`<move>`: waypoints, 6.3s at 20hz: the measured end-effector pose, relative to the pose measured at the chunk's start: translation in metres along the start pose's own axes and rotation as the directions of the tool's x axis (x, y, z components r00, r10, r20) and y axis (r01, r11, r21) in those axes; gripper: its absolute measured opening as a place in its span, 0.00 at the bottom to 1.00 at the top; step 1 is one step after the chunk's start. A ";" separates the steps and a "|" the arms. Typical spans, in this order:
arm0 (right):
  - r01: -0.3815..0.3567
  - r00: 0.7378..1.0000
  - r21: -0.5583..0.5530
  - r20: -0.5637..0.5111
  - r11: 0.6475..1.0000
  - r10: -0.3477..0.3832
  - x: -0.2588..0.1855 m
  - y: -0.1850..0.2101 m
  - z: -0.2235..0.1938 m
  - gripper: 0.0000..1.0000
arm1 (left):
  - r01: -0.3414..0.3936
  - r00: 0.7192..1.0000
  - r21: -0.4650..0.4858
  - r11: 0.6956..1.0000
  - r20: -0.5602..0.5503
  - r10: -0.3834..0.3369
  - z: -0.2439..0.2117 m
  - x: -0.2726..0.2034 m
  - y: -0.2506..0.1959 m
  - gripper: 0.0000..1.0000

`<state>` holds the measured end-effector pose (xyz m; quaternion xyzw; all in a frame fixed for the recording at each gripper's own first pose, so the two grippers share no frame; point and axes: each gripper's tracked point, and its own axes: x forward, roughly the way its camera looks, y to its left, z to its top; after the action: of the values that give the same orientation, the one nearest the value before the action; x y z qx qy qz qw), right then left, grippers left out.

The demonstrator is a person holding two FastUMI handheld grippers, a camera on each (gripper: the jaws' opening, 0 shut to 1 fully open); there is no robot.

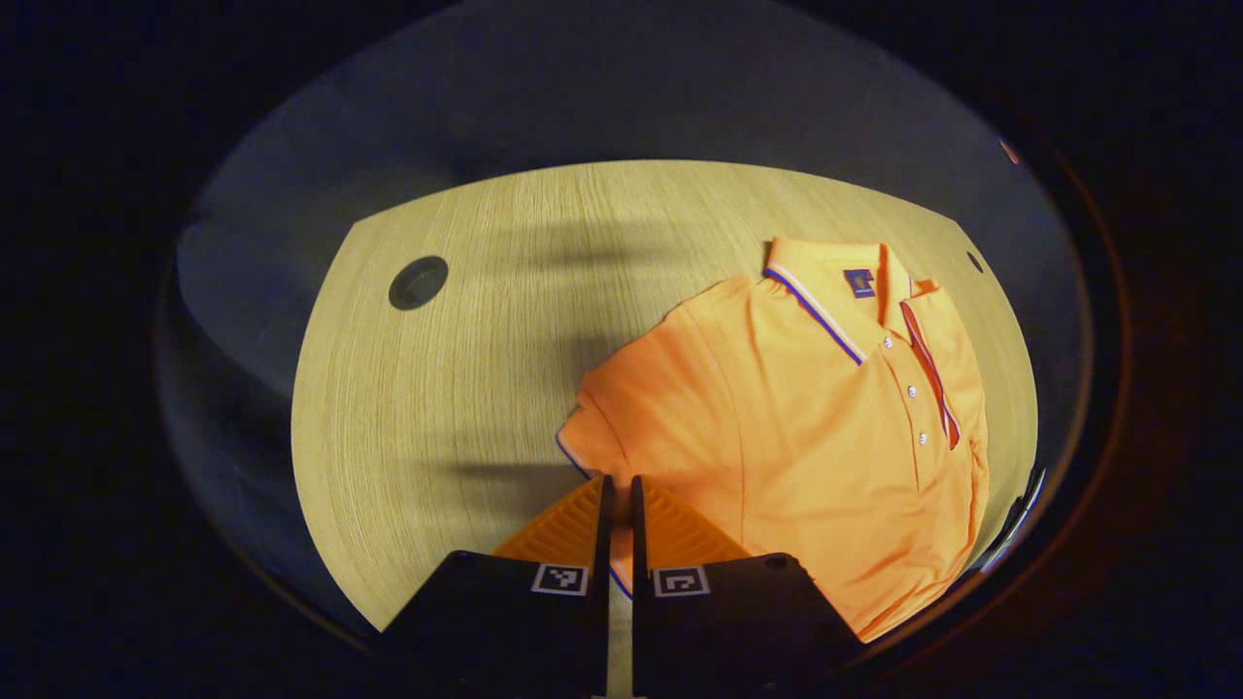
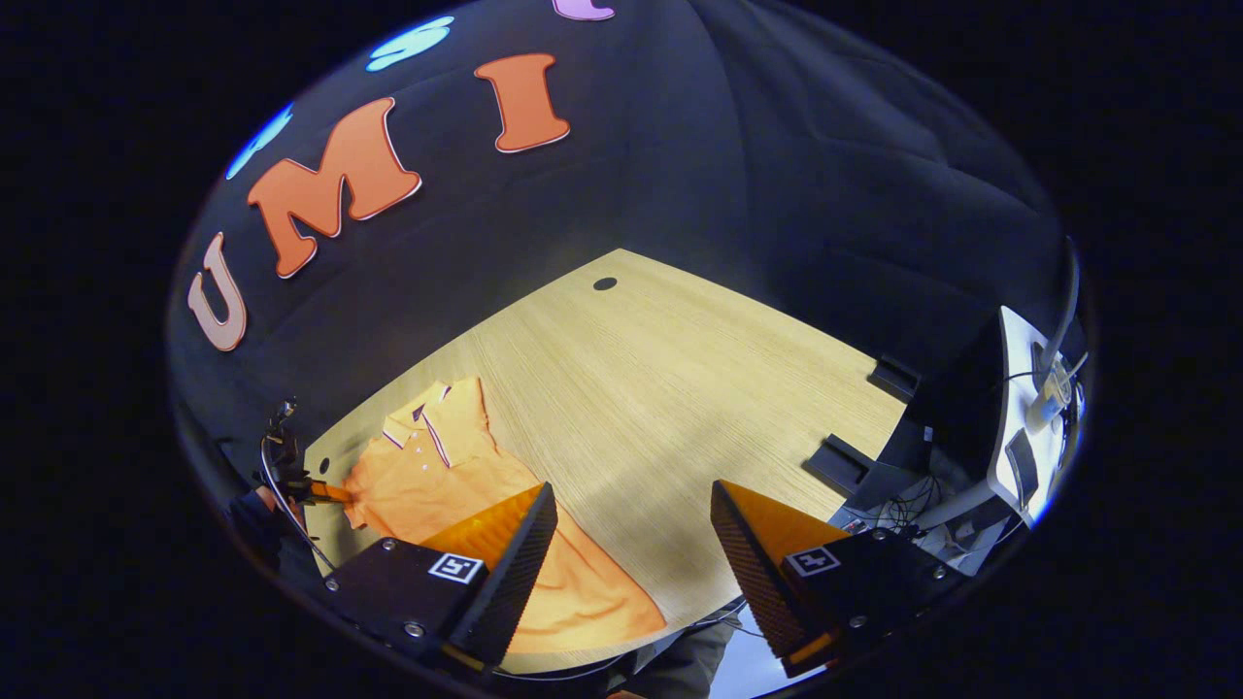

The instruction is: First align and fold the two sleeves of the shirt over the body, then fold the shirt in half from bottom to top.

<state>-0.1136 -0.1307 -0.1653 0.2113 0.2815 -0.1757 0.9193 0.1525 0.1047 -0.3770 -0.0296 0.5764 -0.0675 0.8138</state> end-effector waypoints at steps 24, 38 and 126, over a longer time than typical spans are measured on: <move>-0.115 0.993 0.038 0.005 0.993 0.115 0.010 -0.015 0.025 0.97 | 0.252 0.937 0.191 0.949 0.198 -0.288 0.057 -0.079 -0.174 0.53; -0.257 0.894 -0.287 0.292 0.923 0.339 -0.016 0.107 0.094 0.97 | 0.167 0.719 0.151 0.974 0.658 -0.225 0.068 -0.248 -0.150 0.98; -0.744 0.555 0.009 -0.548 0.668 0.626 0.012 0.110 -0.153 0.02 | 0.043 0.957 -0.125 0.991 0.289 -0.005 -0.235 -0.195 -0.175 0.01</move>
<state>-0.1241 0.0348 -0.2555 0.2376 0.4247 0.2936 0.8228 -0.1458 -0.0338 -0.2516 -0.0992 0.4544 -0.0347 0.8846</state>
